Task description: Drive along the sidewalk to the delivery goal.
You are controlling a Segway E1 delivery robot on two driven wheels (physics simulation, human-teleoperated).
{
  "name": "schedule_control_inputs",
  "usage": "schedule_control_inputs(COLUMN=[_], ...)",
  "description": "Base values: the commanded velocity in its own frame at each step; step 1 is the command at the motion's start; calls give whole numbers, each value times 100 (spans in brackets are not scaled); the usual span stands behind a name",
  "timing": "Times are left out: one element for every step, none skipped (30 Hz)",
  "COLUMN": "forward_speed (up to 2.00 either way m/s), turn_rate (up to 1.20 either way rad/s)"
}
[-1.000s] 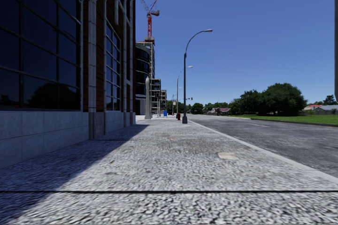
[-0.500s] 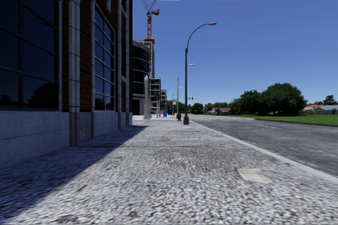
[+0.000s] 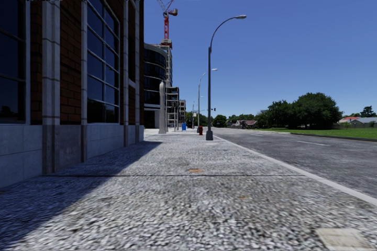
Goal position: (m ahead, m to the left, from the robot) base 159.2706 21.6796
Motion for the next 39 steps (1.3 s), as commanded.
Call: schedule_control_inputs(forward_speed=[200,200,200,200,200,200,200,200,200,200,200,200,200,200,200,200,200,200,200,200,200,200,200,200,200,200,200,200,200,200,200,200,200,200,200,200,200,200,200], turn_rate=[0,0,0,0,0,0,0,0,0,0,0,0,0,0,0,0,0,0,0,0,0,0,0,0,0,0,0,0,0,0,0,0,0,0,0,0,0,0,0])
